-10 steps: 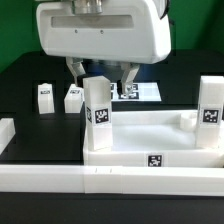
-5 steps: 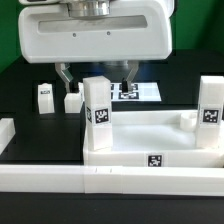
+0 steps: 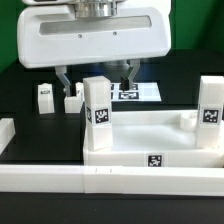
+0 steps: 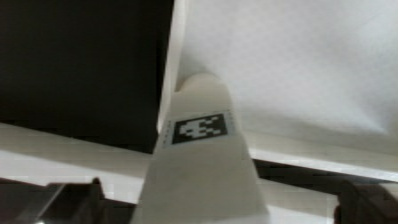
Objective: Assemble desk
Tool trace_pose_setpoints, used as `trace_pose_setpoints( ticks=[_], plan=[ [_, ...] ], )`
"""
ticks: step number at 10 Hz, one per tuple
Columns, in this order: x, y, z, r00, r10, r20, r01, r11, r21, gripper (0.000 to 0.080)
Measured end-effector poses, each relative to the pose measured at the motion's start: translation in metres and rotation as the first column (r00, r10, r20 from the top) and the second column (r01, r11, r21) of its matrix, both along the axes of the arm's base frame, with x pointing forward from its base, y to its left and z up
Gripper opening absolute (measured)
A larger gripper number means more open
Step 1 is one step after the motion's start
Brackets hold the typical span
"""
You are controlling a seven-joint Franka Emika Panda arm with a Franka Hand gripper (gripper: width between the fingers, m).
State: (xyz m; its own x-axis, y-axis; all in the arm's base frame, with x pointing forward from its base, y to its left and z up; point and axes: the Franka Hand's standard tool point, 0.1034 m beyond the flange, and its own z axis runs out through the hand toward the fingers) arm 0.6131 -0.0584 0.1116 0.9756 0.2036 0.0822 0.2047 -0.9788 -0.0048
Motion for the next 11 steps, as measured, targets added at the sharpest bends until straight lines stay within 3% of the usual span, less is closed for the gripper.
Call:
trace_pose_setpoints(
  ticks=[1,2,3,4,7,11],
  plan=[
    [-0.0003,0.0,-0.0003,1.0,0.0,-0.001,0.0,1.0,0.0,0.0559],
    [-0.0003,0.0,-0.0004,1.0,0.0,-0.001,0.0,1.0,0.0,0.037],
    [-0.0004,-0.0004,-0.0005,1.0,-0.001,-0.001,0.001,1.0,0.0,0.037],
    [-0.0004,-0.0003,-0.0005,1.0,-0.011,-0.001,0.011,1.0,0.002,0.0288],
    [-0.0004,-0.0002,-0.0006,0.993,-0.119,-0.004,0.119,0.993,0.012,0.0289],
    [-0.0006,-0.0001,-0.0016,0.84,-0.542,-0.012,0.542,0.839,0.049,0.0289]
  ],
)
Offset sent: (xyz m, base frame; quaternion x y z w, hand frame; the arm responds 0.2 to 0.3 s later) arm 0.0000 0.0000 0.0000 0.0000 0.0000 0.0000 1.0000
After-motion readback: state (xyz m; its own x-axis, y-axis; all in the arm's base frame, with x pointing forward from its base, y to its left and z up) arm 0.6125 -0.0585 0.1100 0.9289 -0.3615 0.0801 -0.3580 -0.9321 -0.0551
